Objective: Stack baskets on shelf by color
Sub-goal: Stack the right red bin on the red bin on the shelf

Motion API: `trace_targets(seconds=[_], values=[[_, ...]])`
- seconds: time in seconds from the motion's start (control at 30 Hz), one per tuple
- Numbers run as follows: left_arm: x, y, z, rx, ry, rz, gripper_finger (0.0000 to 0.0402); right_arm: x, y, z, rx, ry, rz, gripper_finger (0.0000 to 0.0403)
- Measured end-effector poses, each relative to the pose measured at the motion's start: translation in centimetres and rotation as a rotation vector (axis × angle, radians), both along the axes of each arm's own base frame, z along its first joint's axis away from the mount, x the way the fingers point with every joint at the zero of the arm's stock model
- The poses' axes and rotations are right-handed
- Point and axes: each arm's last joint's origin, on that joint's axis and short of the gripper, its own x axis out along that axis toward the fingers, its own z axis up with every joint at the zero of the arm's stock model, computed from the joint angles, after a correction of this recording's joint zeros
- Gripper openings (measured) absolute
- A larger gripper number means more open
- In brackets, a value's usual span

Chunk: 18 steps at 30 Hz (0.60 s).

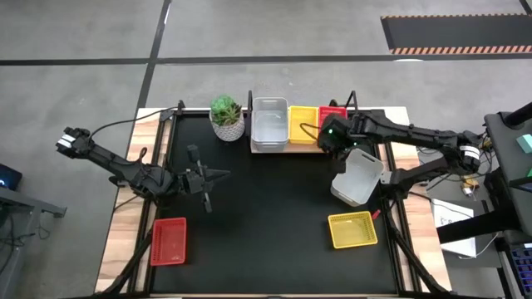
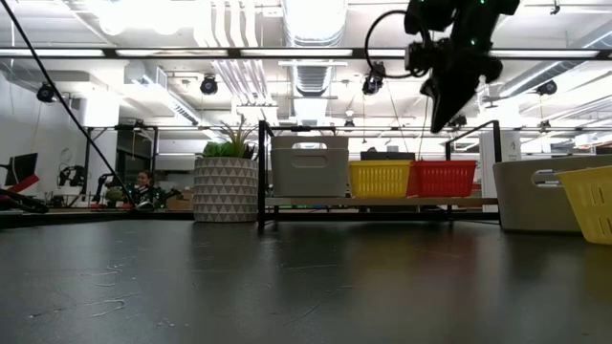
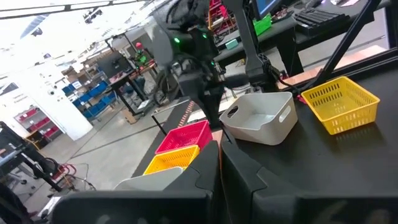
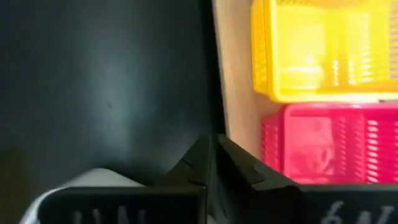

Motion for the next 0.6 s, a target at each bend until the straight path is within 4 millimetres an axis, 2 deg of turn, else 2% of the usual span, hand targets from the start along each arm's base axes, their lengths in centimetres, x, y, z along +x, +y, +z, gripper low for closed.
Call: trace_targets(seconds=[0.23, 0.6], values=[[0.0, 0.0, 0.1, -0.001, -0.003, -0.002, 0.0000, 0.0, 0.3, -2.5, -0.098, 0.106, -0.046, 0.0011], [0.0, 0.0, 0.2, 0.007, -0.002, -0.006, 0.0000, -0.4, -1.1, -5.0, -0.166, 0.291, -0.103, 0.0011]])
